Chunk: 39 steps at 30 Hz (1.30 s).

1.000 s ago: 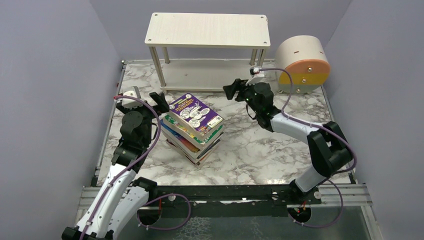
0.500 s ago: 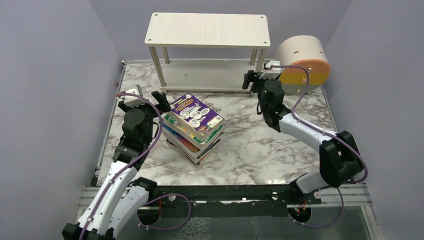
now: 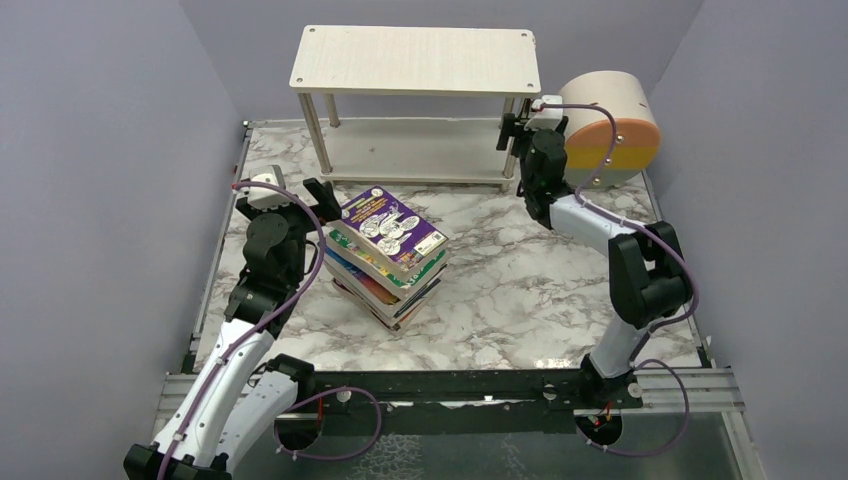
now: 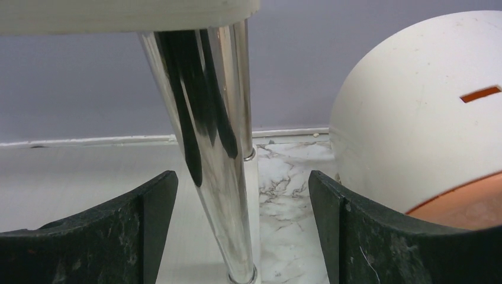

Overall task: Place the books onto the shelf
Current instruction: Adjust the shelf at the center of the board.

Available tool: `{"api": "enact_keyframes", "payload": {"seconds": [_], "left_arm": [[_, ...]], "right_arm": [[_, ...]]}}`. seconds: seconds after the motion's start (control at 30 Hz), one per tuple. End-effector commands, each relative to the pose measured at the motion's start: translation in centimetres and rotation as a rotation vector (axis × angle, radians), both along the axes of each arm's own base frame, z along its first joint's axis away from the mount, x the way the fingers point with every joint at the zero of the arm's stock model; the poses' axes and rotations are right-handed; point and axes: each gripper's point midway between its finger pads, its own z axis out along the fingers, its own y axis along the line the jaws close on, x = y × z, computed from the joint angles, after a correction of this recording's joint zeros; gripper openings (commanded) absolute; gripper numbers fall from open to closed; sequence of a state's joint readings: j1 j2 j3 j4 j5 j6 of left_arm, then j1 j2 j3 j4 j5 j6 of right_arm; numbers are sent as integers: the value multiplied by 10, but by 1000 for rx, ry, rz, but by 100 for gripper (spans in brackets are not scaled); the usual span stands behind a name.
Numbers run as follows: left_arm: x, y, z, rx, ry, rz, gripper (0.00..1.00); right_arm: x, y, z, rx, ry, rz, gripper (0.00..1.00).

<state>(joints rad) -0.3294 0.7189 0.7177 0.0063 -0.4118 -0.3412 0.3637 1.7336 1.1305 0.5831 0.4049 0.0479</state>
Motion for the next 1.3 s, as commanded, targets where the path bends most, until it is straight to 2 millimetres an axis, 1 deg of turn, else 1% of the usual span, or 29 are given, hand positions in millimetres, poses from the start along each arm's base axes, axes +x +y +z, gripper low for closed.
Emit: {"api": "enact_keyframes", "payload": {"seconds": [0.0, 0.07, 0.17, 0.3, 0.33, 0.47, 0.5, 0.53, 0.73, 0.87, 1.0, 1.17, 1.27], "left_arm": [[1, -2, 17, 1, -37, -12, 96], [1, -2, 17, 3, -35, -9, 96], [2, -1, 17, 6, -33, -4, 97], [2, 1, 17, 8, -34, 7, 97], [2, 1, 16, 9, -33, 6, 97], [4, 0, 16, 10, -35, 6, 98], [5, 0, 16, 10, -33, 6, 98], [6, -1, 15, 10, -32, 5, 98], [9, -2, 18, 10, -35, 3, 98], [10, -1, 19, 10, -40, 9, 98], [13, 0, 27, 15, -64, 20, 99], [25, -1, 36, 23, -92, 35, 99], [36, 0, 40, 24, -100, 55, 99]], "right_arm": [[19, 10, 20, -7, -95, 44, 79], [26, 12, 20, -13, -109, 46, 77], [31, 17, 19, -19, -135, 61, 66], [31, 14, 17, -6, -156, 49, 46], [30, 13, 17, -4, -161, 43, 40], [19, 8, 20, 13, -184, 33, 20], [15, 7, 21, 20, -185, 33, 11], [12, 5, 21, 28, -188, 30, 6], [-8, 1, 23, 75, -185, 38, 1], [-28, -4, 28, 134, -177, 37, 1], [-46, -8, 33, 178, -157, 11, 1], [-67, -6, 38, 198, -114, -16, 1], [-77, -4, 35, 222, -75, -7, 1]]}}
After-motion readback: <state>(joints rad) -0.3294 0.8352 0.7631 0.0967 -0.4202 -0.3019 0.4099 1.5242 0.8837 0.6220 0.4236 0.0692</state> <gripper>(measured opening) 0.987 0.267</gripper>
